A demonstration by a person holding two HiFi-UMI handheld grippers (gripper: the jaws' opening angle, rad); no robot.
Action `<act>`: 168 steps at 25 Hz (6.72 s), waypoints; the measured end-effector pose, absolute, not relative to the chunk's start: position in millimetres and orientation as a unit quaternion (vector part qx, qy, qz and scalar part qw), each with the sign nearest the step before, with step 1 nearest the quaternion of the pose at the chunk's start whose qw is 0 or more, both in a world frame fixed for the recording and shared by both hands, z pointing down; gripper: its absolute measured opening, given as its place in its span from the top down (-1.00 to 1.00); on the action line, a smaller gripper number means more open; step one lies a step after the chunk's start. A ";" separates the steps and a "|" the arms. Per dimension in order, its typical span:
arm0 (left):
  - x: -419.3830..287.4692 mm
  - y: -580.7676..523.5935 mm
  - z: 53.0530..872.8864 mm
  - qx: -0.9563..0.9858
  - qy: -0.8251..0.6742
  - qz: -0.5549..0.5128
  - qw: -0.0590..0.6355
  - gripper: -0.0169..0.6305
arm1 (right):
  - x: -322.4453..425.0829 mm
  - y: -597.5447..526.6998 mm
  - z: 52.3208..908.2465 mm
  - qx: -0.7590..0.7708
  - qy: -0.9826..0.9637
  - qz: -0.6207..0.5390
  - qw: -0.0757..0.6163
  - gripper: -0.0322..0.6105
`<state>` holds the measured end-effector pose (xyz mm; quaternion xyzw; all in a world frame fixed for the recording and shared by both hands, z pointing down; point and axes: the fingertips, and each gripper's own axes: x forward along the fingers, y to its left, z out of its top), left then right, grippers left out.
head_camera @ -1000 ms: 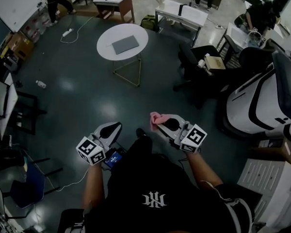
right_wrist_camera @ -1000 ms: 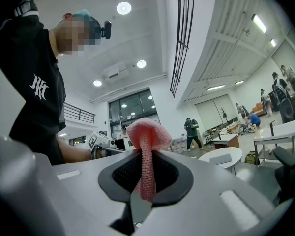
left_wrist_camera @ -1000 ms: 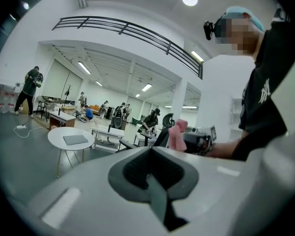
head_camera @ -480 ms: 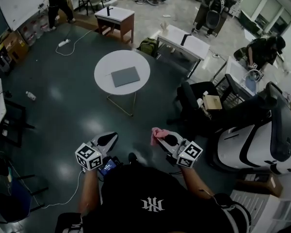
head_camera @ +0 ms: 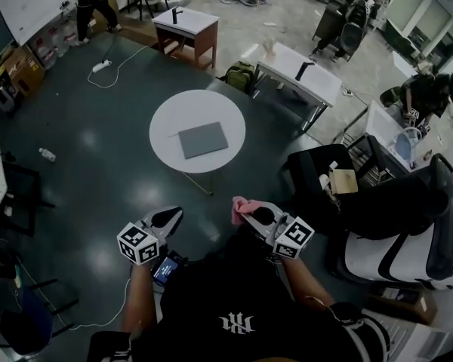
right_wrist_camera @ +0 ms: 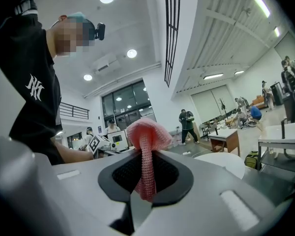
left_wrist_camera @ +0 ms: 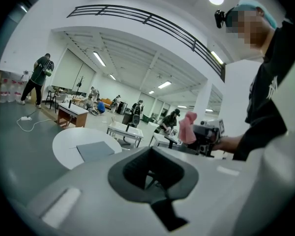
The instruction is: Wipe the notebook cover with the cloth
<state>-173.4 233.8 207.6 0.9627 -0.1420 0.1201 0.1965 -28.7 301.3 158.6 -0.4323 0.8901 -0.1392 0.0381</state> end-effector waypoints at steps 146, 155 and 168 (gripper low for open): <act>-74.7 -86.6 553.3 0.831 -0.180 0.476 0.227 0.61 | -68.2 -176.1 544.0 -0.324 0.858 -0.170 -0.360 0.81; -73.4 -86.1 554.5 0.825 -0.180 0.485 0.226 0.61 | -30.7 -170.3 547.0 -0.333 0.851 -0.165 -0.372 0.81; -71.2 -87.9 552.1 0.815 -0.182 0.502 0.226 0.61 | 58.0 -161.9 545.9 -0.382 0.824 -0.175 -0.380 0.81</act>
